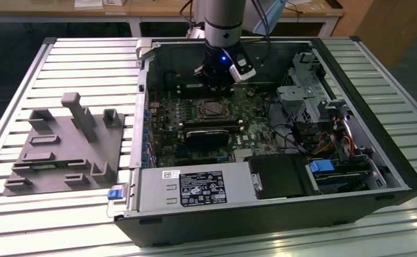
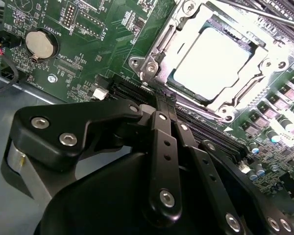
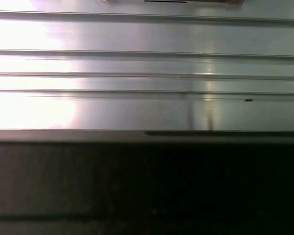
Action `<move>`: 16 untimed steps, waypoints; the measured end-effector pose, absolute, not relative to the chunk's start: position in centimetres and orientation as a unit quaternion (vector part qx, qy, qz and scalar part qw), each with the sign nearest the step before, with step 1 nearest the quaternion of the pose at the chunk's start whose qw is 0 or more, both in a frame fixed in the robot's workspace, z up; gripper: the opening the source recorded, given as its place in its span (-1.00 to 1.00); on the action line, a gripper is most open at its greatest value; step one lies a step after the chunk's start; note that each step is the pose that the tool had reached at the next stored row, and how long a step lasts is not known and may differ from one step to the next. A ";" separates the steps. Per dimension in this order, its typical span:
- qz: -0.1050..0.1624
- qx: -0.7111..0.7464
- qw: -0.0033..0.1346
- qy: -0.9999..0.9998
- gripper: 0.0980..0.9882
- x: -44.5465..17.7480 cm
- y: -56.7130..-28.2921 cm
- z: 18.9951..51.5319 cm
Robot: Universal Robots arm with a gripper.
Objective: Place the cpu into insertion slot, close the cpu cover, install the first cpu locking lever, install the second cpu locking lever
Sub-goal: 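Install the first cpu locking lever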
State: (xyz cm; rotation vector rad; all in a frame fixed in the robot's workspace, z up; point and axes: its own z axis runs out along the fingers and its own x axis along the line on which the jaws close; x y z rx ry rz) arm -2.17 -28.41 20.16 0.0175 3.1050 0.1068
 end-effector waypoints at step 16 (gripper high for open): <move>0.021 0.005 0.017 1.000 -0.98 -2.2 -28.3 19.8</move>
